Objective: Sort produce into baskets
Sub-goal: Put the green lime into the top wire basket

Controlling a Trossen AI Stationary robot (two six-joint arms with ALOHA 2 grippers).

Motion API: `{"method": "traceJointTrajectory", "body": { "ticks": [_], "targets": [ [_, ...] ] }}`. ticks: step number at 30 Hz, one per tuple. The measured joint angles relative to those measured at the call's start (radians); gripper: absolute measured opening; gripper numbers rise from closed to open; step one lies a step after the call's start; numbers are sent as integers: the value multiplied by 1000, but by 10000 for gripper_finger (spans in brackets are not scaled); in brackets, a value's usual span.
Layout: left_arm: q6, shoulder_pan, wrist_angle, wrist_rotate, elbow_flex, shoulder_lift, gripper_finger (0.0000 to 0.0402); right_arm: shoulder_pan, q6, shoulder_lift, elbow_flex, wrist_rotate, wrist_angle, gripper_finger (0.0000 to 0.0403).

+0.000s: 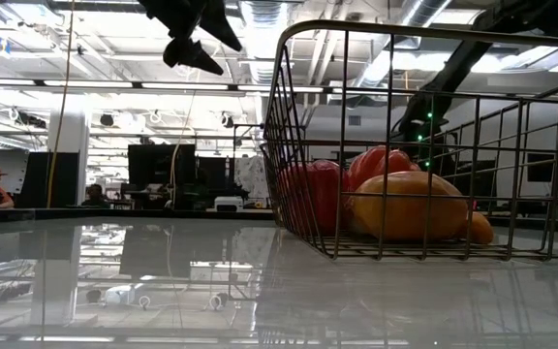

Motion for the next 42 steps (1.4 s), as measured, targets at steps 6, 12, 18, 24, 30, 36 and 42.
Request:
{"method": "traceJointTrajectory", "body": {
  "ticks": [6, 12, 18, 24, 30, 36, 42],
  "targets": [
    [-6, 0, -29, -47, 0, -40, 357, 1, -13, 9, 2, -13, 4, 321],
    [-17, 0, -72, -88, 1, -64, 357, 16, -32, 9, 7, -31, 6, 268],
    [-6, 0, -75, -108, 1, -68, 357, 40, -45, 10, 29, -78, -28, 227],
    [1, 0, -78, -128, 1, -101, 357, 84, -68, -9, 87, -120, -161, 236],
    [8, 0, -81, -170, 1, -131, 357, 129, -33, -136, 133, -119, -250, 238],
    [20, 0, -76, -192, 1, -130, 357, 200, 7, -299, 142, -218, -271, 237],
    [72, 0, -15, -193, 1, -128, 357, 338, 6, -399, 142, -564, -58, 241]
  ]
}}
